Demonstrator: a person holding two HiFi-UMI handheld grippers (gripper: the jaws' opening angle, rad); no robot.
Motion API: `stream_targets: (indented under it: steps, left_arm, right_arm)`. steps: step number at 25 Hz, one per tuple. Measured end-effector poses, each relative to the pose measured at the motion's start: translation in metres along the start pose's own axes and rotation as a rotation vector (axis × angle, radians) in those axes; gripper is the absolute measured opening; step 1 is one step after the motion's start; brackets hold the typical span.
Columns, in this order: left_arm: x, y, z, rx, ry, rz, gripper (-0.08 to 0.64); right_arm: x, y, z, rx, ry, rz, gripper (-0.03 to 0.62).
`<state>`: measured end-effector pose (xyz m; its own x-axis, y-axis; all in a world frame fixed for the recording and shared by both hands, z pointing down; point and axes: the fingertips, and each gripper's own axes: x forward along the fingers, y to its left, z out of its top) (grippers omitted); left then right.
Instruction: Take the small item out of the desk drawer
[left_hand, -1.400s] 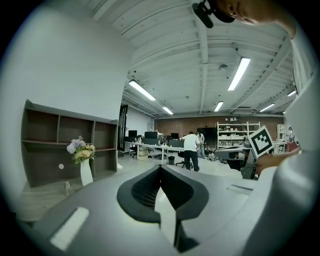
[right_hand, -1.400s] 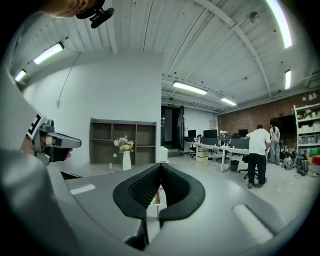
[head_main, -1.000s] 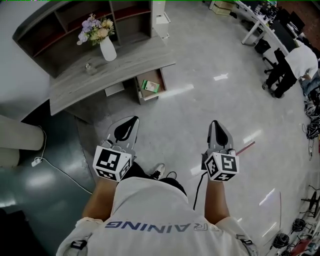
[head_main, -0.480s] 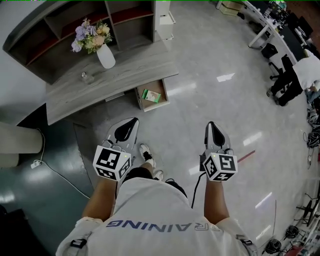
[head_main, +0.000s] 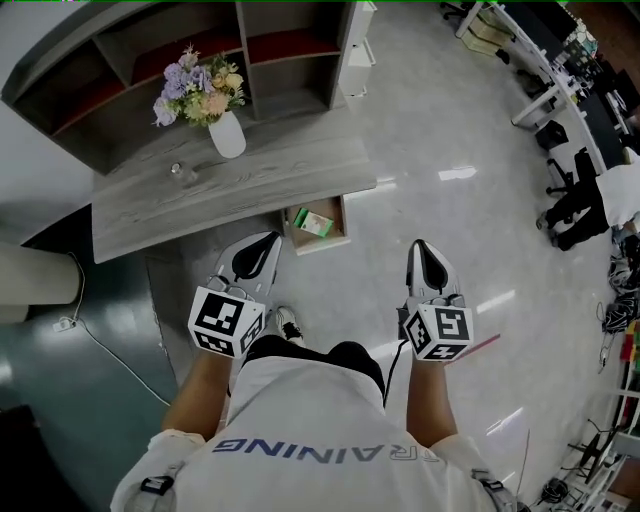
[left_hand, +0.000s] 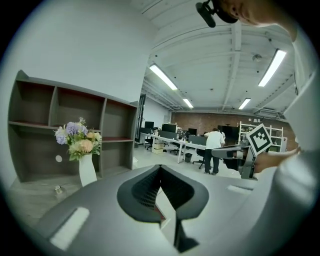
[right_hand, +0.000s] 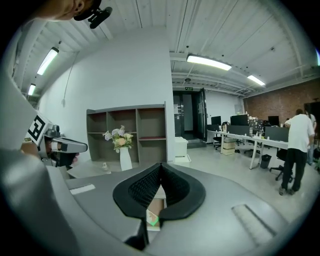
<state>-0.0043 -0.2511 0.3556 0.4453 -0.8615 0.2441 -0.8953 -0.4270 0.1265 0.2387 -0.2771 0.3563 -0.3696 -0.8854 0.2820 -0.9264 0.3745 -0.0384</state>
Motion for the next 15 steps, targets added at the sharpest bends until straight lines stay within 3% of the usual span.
stream_targets:
  steps: [3,9,15]
  left_arm:
    - [0.001,0.021,0.005,-0.019,-0.011,0.061,-0.002]
    - [-0.007,0.051,-0.009,-0.077,-0.005,0.256,-0.002]
    - [-0.013,0.031,-0.027,-0.14,0.002,0.467,-0.002]
  right_arm:
    - [0.03,0.009,0.002,-0.013,0.028,0.063,0.014]
    - [0.097,0.033,0.001,-0.065,0.067,0.27,0.014]
    - [0.13,0.033,-0.014,-0.159,0.112,0.507,0.014]
